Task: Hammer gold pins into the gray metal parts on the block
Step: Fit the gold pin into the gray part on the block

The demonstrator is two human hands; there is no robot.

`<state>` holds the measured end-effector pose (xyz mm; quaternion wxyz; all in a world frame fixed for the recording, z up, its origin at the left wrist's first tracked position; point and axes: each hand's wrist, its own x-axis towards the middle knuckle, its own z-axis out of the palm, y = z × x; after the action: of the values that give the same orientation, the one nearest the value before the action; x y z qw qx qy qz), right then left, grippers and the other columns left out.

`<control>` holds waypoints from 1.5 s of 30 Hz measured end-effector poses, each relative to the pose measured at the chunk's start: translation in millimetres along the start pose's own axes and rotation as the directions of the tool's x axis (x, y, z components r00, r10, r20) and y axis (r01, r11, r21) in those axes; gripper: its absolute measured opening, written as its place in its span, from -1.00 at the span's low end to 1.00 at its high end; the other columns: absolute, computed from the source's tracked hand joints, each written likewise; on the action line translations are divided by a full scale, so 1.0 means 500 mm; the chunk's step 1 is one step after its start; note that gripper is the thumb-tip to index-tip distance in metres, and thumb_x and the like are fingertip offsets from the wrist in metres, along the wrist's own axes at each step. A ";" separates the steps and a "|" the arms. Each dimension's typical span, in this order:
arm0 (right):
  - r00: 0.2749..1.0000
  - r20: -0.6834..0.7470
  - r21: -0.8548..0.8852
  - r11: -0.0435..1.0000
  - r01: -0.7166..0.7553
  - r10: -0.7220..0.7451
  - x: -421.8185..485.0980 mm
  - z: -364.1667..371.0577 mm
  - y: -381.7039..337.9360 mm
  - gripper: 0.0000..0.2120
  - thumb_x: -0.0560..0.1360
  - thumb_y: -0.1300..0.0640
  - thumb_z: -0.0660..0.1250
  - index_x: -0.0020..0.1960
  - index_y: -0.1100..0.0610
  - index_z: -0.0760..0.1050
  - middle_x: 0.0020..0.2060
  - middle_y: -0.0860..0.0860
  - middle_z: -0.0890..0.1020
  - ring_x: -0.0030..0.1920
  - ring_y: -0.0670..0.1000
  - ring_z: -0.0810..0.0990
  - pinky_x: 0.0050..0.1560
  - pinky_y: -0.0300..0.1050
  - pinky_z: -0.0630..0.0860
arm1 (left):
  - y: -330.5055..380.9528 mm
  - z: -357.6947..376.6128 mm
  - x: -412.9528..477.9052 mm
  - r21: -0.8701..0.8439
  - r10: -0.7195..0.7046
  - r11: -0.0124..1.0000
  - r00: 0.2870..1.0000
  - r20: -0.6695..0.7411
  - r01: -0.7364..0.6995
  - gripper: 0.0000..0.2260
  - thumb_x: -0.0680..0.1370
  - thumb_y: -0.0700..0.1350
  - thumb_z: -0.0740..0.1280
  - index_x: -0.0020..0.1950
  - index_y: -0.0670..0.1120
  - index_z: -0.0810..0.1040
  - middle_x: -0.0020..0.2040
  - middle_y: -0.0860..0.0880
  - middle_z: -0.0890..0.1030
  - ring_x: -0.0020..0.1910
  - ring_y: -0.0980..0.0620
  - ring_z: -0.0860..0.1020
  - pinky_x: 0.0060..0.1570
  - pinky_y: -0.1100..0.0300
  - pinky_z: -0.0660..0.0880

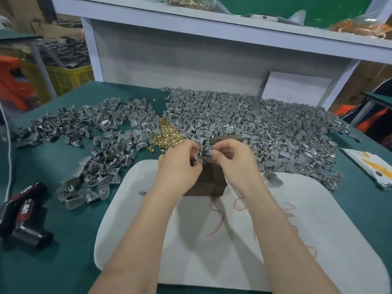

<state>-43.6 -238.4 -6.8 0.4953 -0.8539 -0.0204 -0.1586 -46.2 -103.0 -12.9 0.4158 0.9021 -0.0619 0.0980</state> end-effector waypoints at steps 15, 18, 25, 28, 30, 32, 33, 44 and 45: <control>0.937 0.321 -0.752 0.565 0.340 -0.136 0.006 0.024 -0.082 -0.82 0.53 0.27 0.22 0.09 0.15 0.52 0.07 0.10 0.49 0.08 0.11 0.52 -0.14 -0.17 0.26 | 0.004 -0.007 0.004 0.210 -0.051 0.976 0.998 -0.020 0.055 -0.88 0.53 -0.11 0.28 -0.03 0.09 0.58 0.00 0.03 0.60 0.11 -0.10 0.49 -0.02 0.09 0.20; 0.934 0.344 -0.779 0.526 0.341 -0.095 0.005 0.024 -0.108 -0.77 0.49 0.33 0.18 0.10 0.20 0.49 0.07 0.13 0.51 0.09 0.15 0.52 -0.15 -0.14 0.26 | 0.011 -0.009 0.005 0.249 -0.064 0.966 0.998 -0.021 0.067 -0.84 0.52 -0.15 0.26 -0.24 0.06 0.48 -0.12 0.03 0.51 0.04 -0.12 0.47 -0.06 0.10 0.21; 0.925 0.372 -0.809 0.461 0.363 -0.076 -0.006 0.033 -0.133 -0.74 0.49 0.35 0.15 0.13 0.22 0.49 0.09 0.15 0.54 0.11 0.17 0.51 -0.19 -0.09 0.27 | 0.012 -0.013 0.003 0.271 -0.044 0.962 0.999 -0.018 0.047 -0.71 0.49 -0.22 0.19 -0.40 0.00 0.25 -0.29 0.04 0.33 -0.15 -0.11 0.32 -0.13 0.09 0.22; 0.937 0.342 -0.786 0.523 0.330 -0.076 0.002 0.030 -0.119 -0.79 0.50 0.32 0.17 0.08 0.21 0.49 0.02 0.13 0.55 -0.03 0.16 0.51 -0.19 -0.10 0.30 | 0.013 -0.013 0.004 0.256 -0.048 0.965 0.999 -0.015 0.051 -0.78 0.51 -0.17 0.23 -0.35 -0.01 0.38 -0.19 0.01 0.48 -0.06 -0.15 0.44 -0.09 0.08 0.29; 0.948 0.313 -0.738 0.615 0.278 -0.053 0.011 0.027 -0.096 -0.84 0.52 0.26 0.22 0.05 0.17 0.53 0.00 0.11 0.58 -0.01 0.15 0.55 -0.15 -0.15 0.36 | 0.010 -0.012 0.003 0.233 -0.037 0.972 0.999 -0.002 0.037 -0.87 0.53 -0.11 0.27 -0.18 0.05 0.56 -0.05 0.01 0.59 0.05 -0.12 0.50 0.02 0.06 0.37; 0.955 0.296 -0.633 0.746 0.205 -0.011 0.018 0.018 -0.068 -0.90 0.51 0.17 0.29 -0.01 0.09 0.56 -0.06 0.05 0.62 0.00 0.10 0.57 0.00 -0.13 0.47 | 0.007 -0.011 0.001 0.189 -0.035 0.981 0.999 -0.006 0.035 -0.91 0.53 -0.08 0.31 -0.09 0.07 0.60 -0.02 0.03 0.62 0.10 -0.09 0.52 0.11 0.02 0.40; 0.958 0.287 -0.568 0.806 0.169 0.002 0.019 0.012 -0.056 -0.92 0.50 0.13 0.32 -0.03 0.03 0.57 -0.09 0.00 0.63 0.01 0.08 0.57 0.08 -0.06 0.49 | 0.006 -0.011 0.001 0.170 -0.038 0.985 0.999 -0.014 0.040 -0.92 0.53 -0.08 0.32 -0.09 0.07 0.60 -0.02 0.05 0.62 0.11 -0.07 0.52 0.13 0.01 0.40; 0.975 0.200 -0.508 0.840 0.190 -0.100 0.003 0.017 -0.032 -0.90 0.51 0.09 0.32 -0.04 0.05 0.60 -0.13 0.01 0.53 -0.01 0.06 0.51 0.17 -0.02 0.37 | 0.003 -0.012 0.001 0.137 -0.048 0.989 0.998 -0.031 0.052 -0.93 0.52 -0.08 0.33 -0.13 0.09 0.56 -0.03 0.06 0.64 0.12 -0.03 0.54 0.17 0.00 0.39; 0.976 0.197 -0.514 0.837 0.187 -0.097 0.003 0.018 -0.031 -0.89 0.52 0.09 0.31 -0.03 0.07 0.59 -0.14 0.00 0.49 0.00 0.05 0.49 0.12 -0.08 0.37 | 0.004 -0.012 0.001 0.139 -0.049 0.989 0.998 -0.026 0.052 -0.91 0.52 -0.08 0.33 -0.15 0.10 0.54 -0.03 0.07 0.64 0.12 -0.03 0.54 0.17 0.00 0.39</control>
<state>-43.0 -222.8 2.5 0.2244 -0.9633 -0.0795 -0.1240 -46.9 -99.7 -7.7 0.3547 0.9290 -0.0273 0.1019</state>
